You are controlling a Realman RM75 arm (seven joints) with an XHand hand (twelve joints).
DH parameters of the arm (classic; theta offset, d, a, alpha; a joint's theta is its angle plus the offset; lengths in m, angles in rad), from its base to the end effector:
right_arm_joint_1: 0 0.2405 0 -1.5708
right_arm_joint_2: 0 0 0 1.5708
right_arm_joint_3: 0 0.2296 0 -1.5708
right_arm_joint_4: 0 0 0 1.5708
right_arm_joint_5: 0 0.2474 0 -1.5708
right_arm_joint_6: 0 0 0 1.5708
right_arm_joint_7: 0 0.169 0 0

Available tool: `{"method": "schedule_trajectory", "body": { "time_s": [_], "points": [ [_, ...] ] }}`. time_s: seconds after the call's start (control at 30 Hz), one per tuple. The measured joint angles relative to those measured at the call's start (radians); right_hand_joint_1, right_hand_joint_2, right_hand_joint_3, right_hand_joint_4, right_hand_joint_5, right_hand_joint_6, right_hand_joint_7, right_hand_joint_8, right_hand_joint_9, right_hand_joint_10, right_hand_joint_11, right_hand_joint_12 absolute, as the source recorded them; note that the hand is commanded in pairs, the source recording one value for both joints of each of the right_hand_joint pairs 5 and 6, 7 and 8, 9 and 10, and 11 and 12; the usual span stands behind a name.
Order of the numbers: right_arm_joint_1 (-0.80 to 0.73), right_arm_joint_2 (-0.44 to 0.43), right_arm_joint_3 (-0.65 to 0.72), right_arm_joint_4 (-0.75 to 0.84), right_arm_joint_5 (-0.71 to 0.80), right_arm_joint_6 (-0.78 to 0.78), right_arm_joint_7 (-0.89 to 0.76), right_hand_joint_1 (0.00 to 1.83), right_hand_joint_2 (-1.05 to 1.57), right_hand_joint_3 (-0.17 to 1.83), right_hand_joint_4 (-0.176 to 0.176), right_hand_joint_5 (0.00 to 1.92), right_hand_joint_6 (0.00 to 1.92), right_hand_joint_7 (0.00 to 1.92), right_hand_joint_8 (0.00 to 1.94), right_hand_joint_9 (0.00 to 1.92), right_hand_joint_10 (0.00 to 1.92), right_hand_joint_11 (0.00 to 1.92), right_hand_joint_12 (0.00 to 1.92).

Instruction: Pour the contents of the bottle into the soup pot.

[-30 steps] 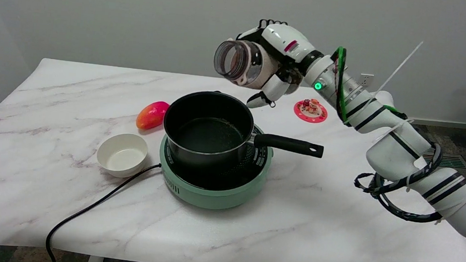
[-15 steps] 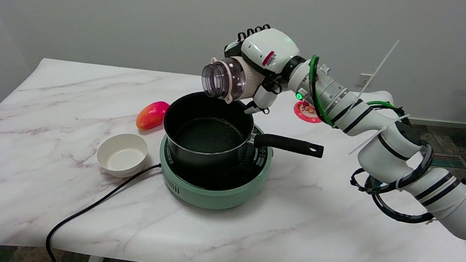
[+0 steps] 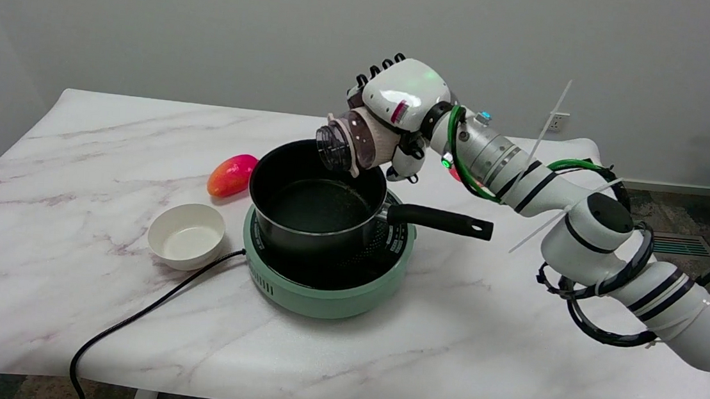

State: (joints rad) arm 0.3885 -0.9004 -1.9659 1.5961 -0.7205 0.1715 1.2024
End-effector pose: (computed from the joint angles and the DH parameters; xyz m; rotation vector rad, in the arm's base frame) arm -0.1030 -0.4464 0.2248 2.0233 0.4037 -0.0165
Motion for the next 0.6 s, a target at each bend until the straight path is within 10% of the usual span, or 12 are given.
{"method": "schedule_trajectory", "body": {
  "time_s": [0.6],
  "points": [
    [0.019, 0.030, -0.003, -0.010, -0.178, 0.033, -0.001, 1.46, 1.22, 0.57, 0.000, 1.92, 1.92, 1.92, 1.92, 1.30, 1.30, 1.19, 1.19]
  ]
}}
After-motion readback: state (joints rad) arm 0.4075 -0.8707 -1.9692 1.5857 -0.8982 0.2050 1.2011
